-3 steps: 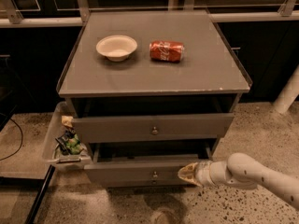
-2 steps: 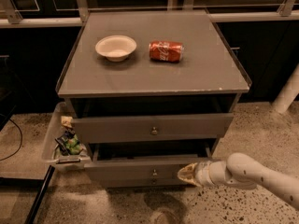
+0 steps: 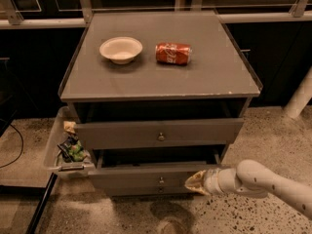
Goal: Close middle drawer
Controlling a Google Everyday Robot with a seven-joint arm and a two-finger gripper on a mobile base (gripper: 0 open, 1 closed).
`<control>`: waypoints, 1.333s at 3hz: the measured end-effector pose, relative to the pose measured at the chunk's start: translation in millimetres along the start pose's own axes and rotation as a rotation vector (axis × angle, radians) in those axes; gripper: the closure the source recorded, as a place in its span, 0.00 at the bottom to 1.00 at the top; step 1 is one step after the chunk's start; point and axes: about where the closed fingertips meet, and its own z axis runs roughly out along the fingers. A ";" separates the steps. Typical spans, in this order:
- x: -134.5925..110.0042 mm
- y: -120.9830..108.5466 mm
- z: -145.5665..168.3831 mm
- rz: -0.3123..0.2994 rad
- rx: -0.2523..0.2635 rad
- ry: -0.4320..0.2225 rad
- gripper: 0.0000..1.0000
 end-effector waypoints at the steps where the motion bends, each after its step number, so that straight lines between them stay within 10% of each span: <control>1: -2.3 -7.0 8.1 0.001 -0.006 -0.008 0.12; 4: -8.9 -19.3 17.5 -0.007 -0.021 -0.012 0.00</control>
Offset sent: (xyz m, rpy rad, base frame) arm 0.0944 0.0134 0.0031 0.0034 -0.0473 -0.0141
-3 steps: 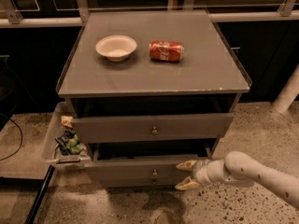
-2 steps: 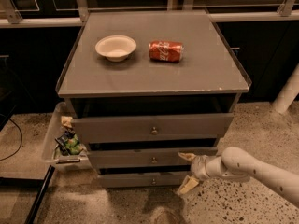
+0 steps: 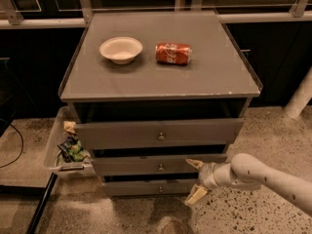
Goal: Close middle drawer
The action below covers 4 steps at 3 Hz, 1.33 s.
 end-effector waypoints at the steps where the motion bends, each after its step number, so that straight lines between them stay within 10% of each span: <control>1: 1.2 26.6 -17.1 -0.007 -0.041 0.004 0.00; 4: -8.8 71.1 -93.7 -0.114 -0.019 0.080 0.00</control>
Offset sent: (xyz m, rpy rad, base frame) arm -0.1304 -0.0484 0.0507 -0.0228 -0.0052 0.0587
